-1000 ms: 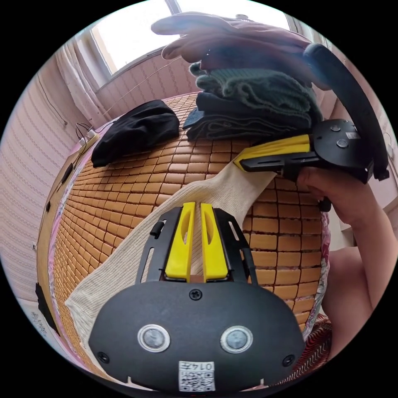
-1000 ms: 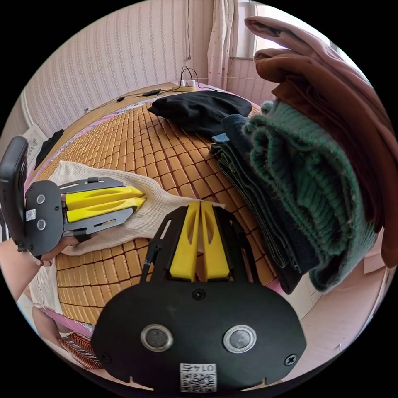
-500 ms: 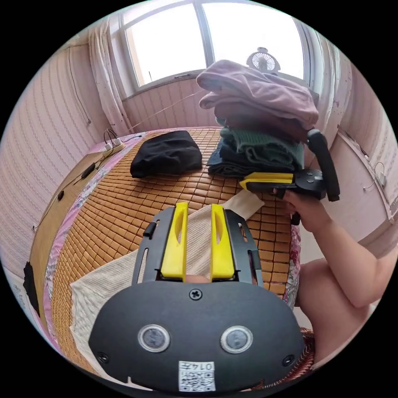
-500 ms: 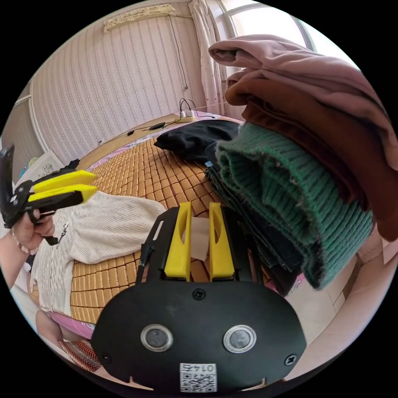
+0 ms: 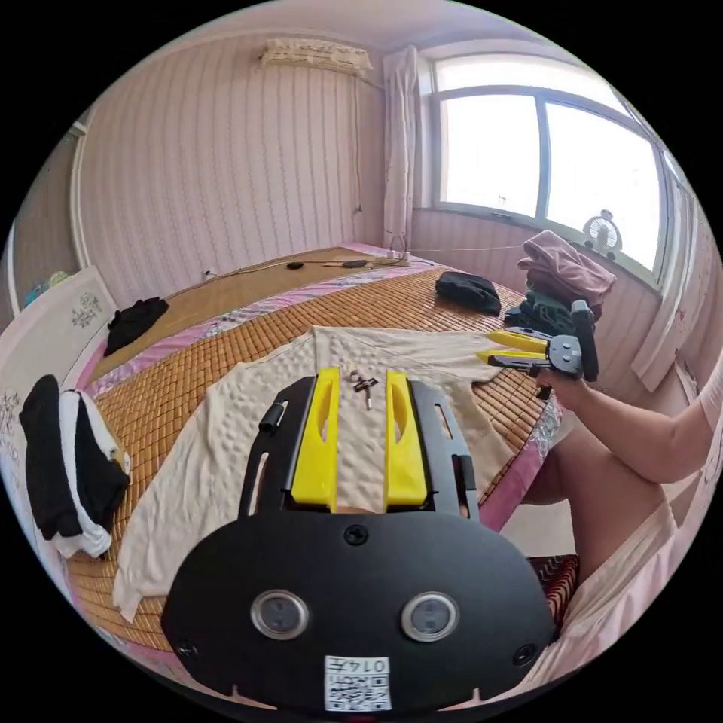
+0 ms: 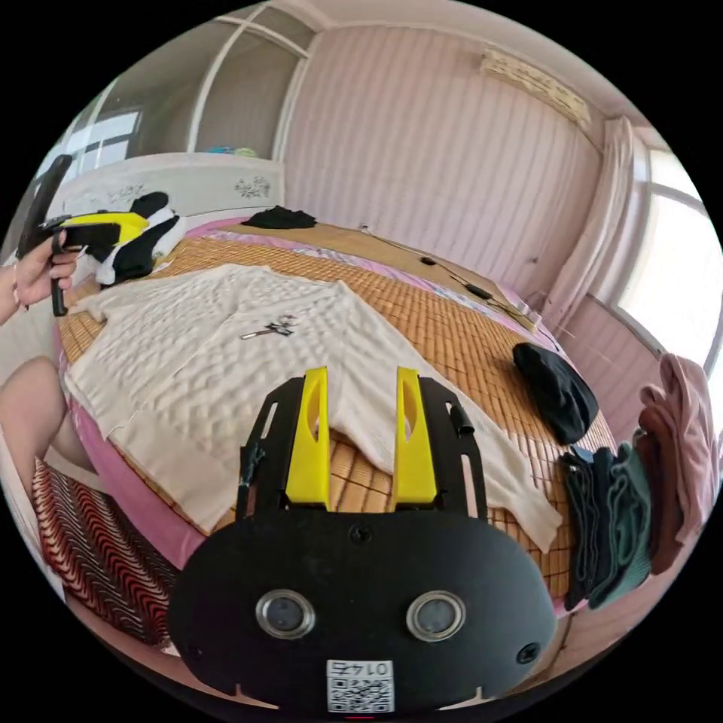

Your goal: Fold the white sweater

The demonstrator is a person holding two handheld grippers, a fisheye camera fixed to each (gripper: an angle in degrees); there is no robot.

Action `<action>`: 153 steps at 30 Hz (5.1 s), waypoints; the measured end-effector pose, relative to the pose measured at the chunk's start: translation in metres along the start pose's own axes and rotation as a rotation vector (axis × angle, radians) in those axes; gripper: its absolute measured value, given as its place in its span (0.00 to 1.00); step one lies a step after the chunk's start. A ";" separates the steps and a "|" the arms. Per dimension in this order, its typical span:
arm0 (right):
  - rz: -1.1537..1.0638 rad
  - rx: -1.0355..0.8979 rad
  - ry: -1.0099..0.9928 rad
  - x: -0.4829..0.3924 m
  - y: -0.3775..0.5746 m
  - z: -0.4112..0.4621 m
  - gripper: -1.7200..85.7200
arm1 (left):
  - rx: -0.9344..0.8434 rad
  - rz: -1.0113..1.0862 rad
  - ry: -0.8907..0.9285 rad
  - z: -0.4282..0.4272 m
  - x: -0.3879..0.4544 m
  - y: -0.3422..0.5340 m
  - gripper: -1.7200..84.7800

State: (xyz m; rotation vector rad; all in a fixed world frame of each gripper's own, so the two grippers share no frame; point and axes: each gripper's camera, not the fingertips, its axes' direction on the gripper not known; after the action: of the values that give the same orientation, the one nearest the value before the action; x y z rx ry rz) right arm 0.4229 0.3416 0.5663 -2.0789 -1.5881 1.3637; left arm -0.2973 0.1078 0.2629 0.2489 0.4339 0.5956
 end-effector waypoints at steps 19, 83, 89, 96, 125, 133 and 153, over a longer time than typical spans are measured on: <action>-0.386 -0.049 -0.644 -0.407 -0.149 0.029 0.19 | 0.126 -0.715 -0.415 -0.271 -0.350 0.246 0.15; 0.465 -0.274 -0.063 -0.018 -0.074 0.113 0.17 | -0.263 -0.253 0.198 0.000 -0.183 0.045 0.14; 0.483 -0.456 -0.009 0.018 -0.062 0.138 0.04 | -0.455 -0.220 0.144 0.069 -0.156 0.045 0.12; 0.606 -0.368 -0.119 0.067 -0.033 0.104 0.04 | -0.388 -0.240 0.142 0.093 -0.125 0.045 0.10; 1.055 -0.220 0.345 0.336 0.175 -0.018 0.12 | -0.208 0.536 0.420 0.299 0.323 -0.207 0.12; 1.142 -0.164 0.283 0.362 0.200 -0.033 0.05 | -0.311 0.598 0.445 0.408 0.430 -0.254 0.13; 1.188 0.001 0.176 0.357 0.203 -0.050 0.03 | -0.401 0.617 0.385 0.450 0.431 -0.234 0.01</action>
State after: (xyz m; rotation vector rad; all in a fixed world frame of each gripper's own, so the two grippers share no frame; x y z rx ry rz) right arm 0.5964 0.5765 0.2732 -3.1530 -0.1437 1.2913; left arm 0.3443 0.1283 0.4402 -0.1319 0.5990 1.3296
